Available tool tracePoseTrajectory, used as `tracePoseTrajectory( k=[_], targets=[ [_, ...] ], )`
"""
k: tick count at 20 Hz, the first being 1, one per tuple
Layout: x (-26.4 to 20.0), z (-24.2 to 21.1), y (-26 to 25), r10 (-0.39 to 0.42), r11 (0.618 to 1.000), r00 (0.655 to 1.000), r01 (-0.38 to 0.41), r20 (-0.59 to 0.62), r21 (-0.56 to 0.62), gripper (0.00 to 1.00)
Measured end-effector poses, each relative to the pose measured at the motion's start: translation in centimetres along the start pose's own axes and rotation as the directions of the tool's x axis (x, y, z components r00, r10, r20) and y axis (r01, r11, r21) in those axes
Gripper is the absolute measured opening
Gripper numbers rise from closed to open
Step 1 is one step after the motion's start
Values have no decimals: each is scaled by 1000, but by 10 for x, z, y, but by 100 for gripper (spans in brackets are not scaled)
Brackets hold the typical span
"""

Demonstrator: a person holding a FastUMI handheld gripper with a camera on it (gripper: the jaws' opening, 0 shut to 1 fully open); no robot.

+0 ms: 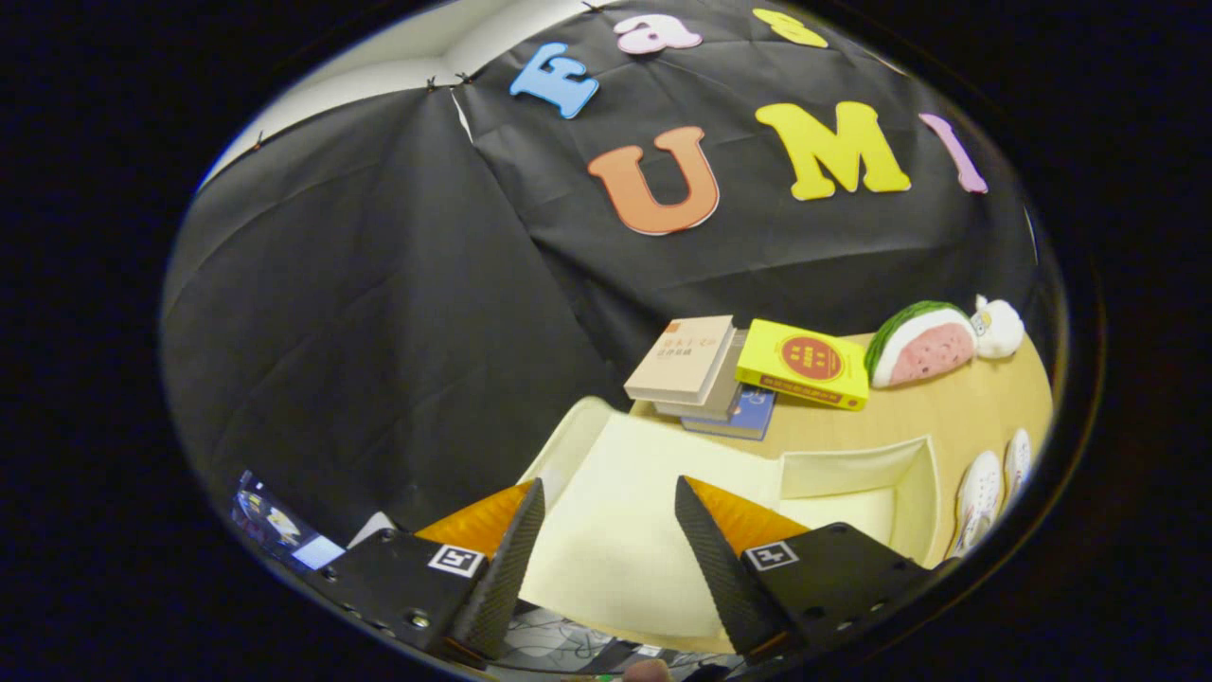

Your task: Open the storage box then place both shoes into the box .Put the left shoe in first, then the right shoe, with the right side of both shoes facing outward in a uniform manner.

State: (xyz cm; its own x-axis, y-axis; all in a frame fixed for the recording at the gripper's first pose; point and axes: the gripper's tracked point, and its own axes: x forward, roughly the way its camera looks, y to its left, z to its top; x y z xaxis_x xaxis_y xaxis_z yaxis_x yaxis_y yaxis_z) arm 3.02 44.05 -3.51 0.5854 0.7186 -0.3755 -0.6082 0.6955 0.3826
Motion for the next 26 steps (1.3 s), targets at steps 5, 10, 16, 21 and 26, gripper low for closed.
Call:
tracePoseTrajectory(
  k=[5, 10, 16, 21, 26],
  targets=[
    [-17, 2, -37, -61, 998, 998, 61, 23, 11, 86],
    [-68, 21, -104, -177, 983, 976, 181, 126, -16, 89],
    [-177, 60, -224, -381, 908, 868, 416, 318, -48, 94],
    [-247, 63, -326, -495, 847, 794, 531, 353, -7, 95],
    [-268, 32, -415, -552, 818, 784, 575, 284, 2, 95]
  ],
)
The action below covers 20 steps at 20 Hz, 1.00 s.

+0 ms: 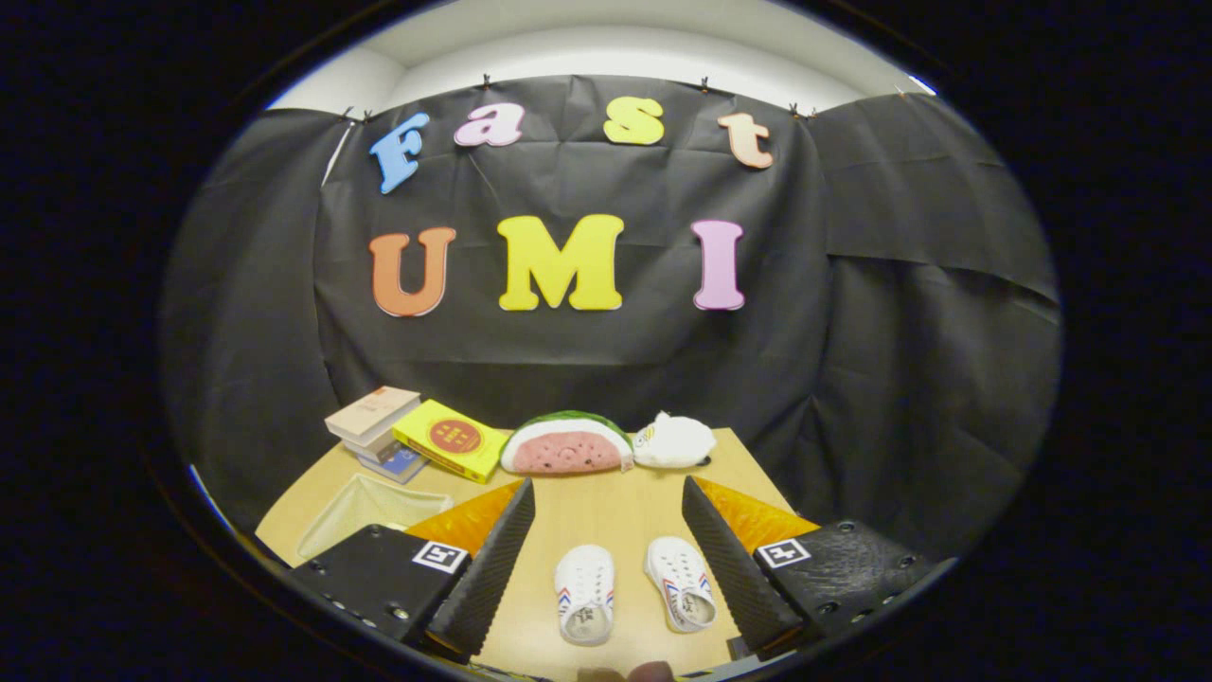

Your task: Open the storage box then place both shoes into the box .Put the left shoe in first, then the right shoe, with the right side of both shoes facing outward in a uniform manner.

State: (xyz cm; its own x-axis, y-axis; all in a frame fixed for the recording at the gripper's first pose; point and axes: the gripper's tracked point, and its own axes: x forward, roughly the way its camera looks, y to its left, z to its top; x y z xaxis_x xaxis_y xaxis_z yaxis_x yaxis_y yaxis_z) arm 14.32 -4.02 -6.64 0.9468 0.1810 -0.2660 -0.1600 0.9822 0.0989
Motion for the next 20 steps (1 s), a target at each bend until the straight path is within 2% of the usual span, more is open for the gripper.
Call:
tracePoseTrajectory(
  k=[5, 7, 12, 14, 20],
  targets=[
    [47, -83, -20, 68, 996, 980, -77, -189, -42, 95],
    [64, -119, -16, 118, 991, 954, -130, -277, -27, 95],
    [101, -192, -11, 194, 979, 870, -199, -453, 37, 95],
    [117, -211, -12, 219, 975, 830, -195, -513, 102, 95],
    [151, -248, -8, 264, 964, 701, -183, -663, 190, 95]
  ],
)
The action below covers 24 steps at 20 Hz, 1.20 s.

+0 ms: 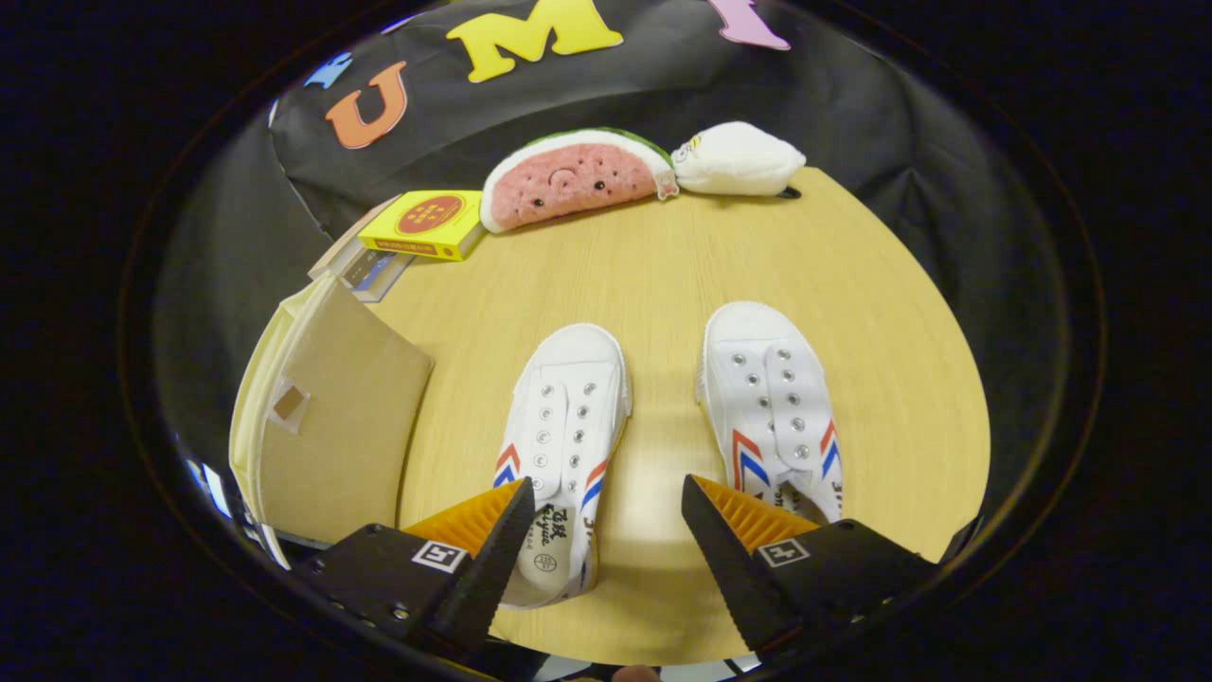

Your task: Open the storage box then place both shoes into the box .Put the left shoe in first, then the right shoe, with the right side of both shoes facing outward in a uniform manner.

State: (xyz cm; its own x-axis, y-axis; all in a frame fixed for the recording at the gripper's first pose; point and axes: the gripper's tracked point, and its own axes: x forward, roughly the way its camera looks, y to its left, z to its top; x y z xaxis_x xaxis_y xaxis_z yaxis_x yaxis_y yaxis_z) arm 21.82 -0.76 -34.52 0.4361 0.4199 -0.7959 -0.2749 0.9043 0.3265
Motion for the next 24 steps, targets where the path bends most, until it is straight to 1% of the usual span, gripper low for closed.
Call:
tracePoseTrajectory(
  k=[1, 2, 3, 4, 5, 7, 8, 9, 10, 11, 12, 13, 19, 24],
  targets=[
    [9, -6, 1, 8, 1000, 999, -8, -39, 17, 91],
    [13, -8, 1, 19, 999, 997, -17, -71, 28, 83],
    [16, -8, 4, 28, 999, 996, -25, -87, 37, 83],
    [19, -6, 3, 22, 999, 995, -18, -99, 40, 77],
    [22, -10, 4, 26, 999, 993, -21, -115, 43, 69],
    [26, -12, 8, 45, 997, 988, -35, -145, 73, 45],
    [28, -13, 13, 68, 994, 985, -53, -158, 98, 34],
    [25, -12, 14, 74, 991, 983, -53, -167, 123, 28],
    [29, -12, 12, 71, 992, 982, -51, -172, 119, 14],
    [28, -12, 14, 77, 990, 983, -56, -168, 126, 14],
    [26, -13, 14, 81, 990, 983, -59, -164, 131, 5],
    [25, -12, 16, 88, 988, 982, -64, -168, 140, 1],
    [-10, -11, 34, 96, 980, 988, -72, -123, 187, 0],
    [-74, 10, 67, 104, 975, 994, -95, -39, 199, 0]
  ],
)
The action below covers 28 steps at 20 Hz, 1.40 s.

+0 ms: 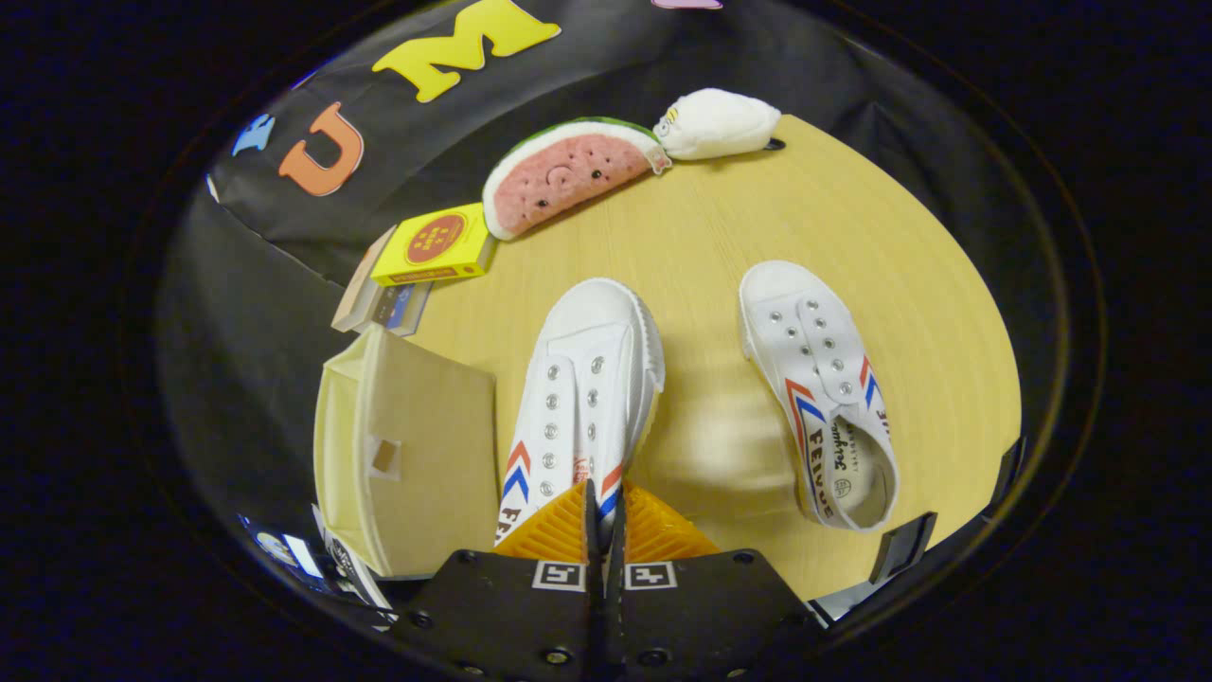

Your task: Open the storage box then place both shoes into the box .Put the left shoe in first, then the right shoe, with the right side of both shoes facing outward in a uniform manner.

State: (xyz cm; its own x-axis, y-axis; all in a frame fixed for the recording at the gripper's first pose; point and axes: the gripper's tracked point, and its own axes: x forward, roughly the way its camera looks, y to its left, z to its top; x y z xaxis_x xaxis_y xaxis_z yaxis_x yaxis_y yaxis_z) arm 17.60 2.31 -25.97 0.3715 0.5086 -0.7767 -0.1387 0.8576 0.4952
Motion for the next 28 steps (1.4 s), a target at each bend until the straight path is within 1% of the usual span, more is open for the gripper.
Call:
tracePoseTrajectory(
  k=[4, 7, 10, 14, 15, 18, 20, 23, 28],
  targets=[
    [-50, 19, 63, 39, 999, 996, -38, 85, -19, 0],
    [-70, 28, 123, 79, 997, 987, -76, 137, -30, 0],
    [-68, 24, 179, 96, 994, 983, -87, 154, -65, 0],
    [-44, 2, 242, 111, 990, 986, -100, 122, -99, 0],
    [-36, -3, 253, 107, 989, 987, -93, 118, -119, 0],
    [-11, -23, 280, 96, 986, 991, -83, 92, -143, 0],
    [5, -35, 290, 82, 986, 994, -70, 73, -152, 0],
    [28, -52, 292, 30, 982, 998, -20, 48, -187, 0],
    [59, -72, 287, -28, 984, 1000, 28, 5, -178, 0]
  ],
)
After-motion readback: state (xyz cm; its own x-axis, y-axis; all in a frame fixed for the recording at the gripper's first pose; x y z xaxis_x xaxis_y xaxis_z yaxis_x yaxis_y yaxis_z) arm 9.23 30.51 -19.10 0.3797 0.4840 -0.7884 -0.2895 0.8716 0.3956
